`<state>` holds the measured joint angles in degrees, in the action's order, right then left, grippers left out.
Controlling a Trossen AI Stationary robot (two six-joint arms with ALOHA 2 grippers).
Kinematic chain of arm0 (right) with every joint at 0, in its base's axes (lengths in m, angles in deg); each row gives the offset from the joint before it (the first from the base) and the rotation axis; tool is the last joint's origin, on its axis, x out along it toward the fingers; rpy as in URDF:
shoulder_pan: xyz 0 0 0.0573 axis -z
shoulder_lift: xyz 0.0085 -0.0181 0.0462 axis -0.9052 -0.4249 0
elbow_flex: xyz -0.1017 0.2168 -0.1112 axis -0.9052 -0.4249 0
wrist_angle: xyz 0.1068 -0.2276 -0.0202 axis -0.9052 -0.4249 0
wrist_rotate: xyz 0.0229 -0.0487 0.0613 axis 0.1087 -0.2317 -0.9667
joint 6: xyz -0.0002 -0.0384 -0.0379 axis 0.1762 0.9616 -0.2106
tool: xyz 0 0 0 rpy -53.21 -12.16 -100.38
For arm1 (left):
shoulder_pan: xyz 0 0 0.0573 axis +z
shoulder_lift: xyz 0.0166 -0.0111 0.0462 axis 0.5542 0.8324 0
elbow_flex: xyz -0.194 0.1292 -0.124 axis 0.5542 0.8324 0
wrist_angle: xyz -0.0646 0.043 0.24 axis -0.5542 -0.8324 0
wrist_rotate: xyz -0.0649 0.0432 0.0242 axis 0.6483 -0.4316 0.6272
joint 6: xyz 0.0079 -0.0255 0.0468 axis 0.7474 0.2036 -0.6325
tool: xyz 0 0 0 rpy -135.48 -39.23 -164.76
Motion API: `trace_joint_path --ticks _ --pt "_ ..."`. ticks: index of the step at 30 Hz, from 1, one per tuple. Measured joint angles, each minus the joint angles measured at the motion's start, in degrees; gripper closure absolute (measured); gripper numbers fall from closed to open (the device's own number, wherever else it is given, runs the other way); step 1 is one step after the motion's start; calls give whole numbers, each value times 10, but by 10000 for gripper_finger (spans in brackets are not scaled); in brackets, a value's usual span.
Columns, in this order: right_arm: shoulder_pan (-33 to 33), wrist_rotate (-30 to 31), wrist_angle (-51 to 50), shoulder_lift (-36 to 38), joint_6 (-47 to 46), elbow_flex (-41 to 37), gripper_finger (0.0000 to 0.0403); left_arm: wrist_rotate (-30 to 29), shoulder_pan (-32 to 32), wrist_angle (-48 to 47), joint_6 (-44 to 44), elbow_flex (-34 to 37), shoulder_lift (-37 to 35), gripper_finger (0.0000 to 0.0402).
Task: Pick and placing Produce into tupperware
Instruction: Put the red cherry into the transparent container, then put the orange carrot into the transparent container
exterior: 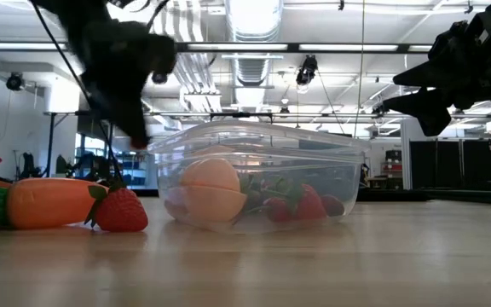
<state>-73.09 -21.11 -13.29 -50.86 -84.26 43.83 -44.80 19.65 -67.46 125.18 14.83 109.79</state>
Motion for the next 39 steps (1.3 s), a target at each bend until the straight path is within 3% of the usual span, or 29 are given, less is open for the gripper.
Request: trace_joint_path --ticks 6,10,15,24,29,34,39 --pt "0 0 0 0 0 0 177 -16 4 131 -227 -22 7 318" --pt "0 0 0 0 0 0 177 38 27 168 -288 -26 38 318" --pt "0 0 0 0 0 0 177 118 55 184 -248 -43 92 317" --pt "0 0 0 0 0 0 177 113 58 170 -249 -90 132 244" --pt "0 0 0 0 0 0 177 113 60 59 -276 -96 109 202" --pt "0 0 0 0 0 0 177 113 53 -76 -265 -92 58 194" --pt "0 -2 0 -1 0 0 177 111 34 -65 -255 -91 5 194"
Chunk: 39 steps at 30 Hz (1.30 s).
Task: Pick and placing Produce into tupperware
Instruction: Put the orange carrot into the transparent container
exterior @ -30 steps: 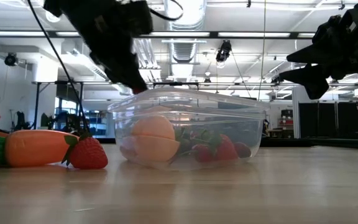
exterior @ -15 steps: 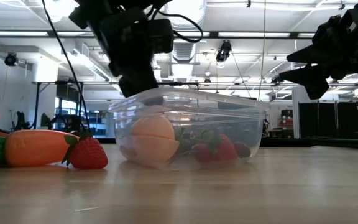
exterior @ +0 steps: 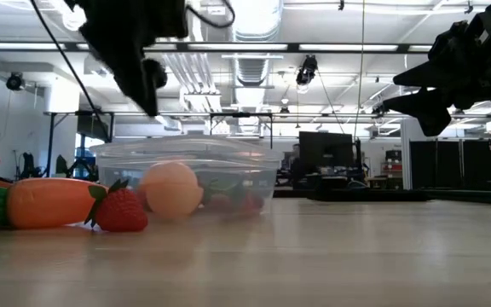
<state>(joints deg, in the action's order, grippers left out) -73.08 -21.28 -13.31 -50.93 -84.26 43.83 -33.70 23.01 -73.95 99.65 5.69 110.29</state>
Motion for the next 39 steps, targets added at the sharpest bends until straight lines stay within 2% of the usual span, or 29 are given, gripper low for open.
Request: trace_joint_path --ticks 3,6,11,14,22,28,32,35,39 --pt "0 0 0 0 0 0 177 -4 0 16 15 0 -25 194" --pt "0 0 0 0 0 0 177 -13 -2 -23 33 1 -58 194" --pt "0 0 0 0 0 0 177 -130 -4 -84 84 33 -96 194" --pt "0 0 0 0 0 0 177 -156 7 -75 105 65 -102 194" --pt "0 0 0 0 0 0 177 -100 14 -59 100 127 -35 194" --pt "0 0 0 0 0 0 177 -1 12 67 56 124 2 194" --pt "0 0 0 0 0 0 177 9 11 129 34 110 11 194" --pt "0 0 0 0 0 0 177 8 12 114 25 101 0 194" --pt "0 0 0 0 0 0 177 24 9 13 37 101 -30 194"
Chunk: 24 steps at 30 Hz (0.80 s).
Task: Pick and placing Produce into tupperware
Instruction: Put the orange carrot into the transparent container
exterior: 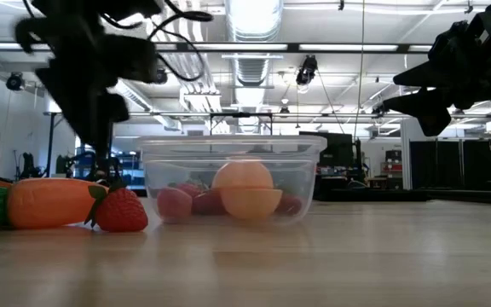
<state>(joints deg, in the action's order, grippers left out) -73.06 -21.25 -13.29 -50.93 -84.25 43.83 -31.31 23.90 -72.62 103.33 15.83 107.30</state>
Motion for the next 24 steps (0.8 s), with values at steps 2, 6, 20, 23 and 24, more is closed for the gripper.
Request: trace_joint_path --ticks 2,6,20,23,24 --pt "0 0 0 0 0 0 177 31 -9 -34 14 0 -19 194" --pt "0 0 0 0 0 0 177 90 -46 -14 37 0 -43 194" --pt "0 0 0 0 0 0 177 40 -118 55 52 0 32 194" --pt "0 0 0 0 0 0 177 37 -118 55 76 -2 43 194" --pt "0 0 0 0 0 0 177 36 -118 58 83 -3 46 194"
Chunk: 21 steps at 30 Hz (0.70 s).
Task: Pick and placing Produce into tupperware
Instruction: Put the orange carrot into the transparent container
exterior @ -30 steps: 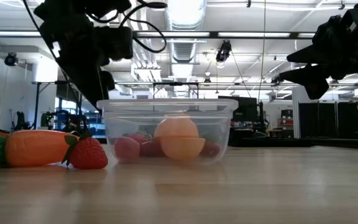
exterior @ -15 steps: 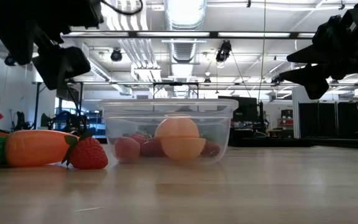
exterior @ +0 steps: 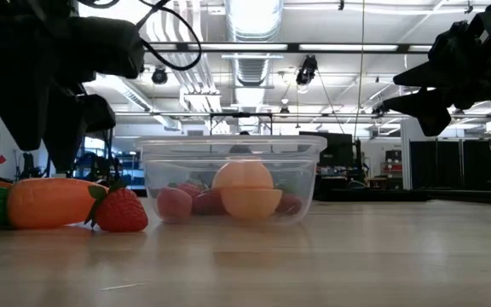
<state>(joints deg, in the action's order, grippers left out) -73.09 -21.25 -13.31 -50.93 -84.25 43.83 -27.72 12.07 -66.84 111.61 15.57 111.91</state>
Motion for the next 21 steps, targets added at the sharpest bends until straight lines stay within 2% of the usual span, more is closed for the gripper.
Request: trace_joint_path --ticks 21 --pt "0 0 0 0 0 0 177 -10 -1 37 31 3 46 194"
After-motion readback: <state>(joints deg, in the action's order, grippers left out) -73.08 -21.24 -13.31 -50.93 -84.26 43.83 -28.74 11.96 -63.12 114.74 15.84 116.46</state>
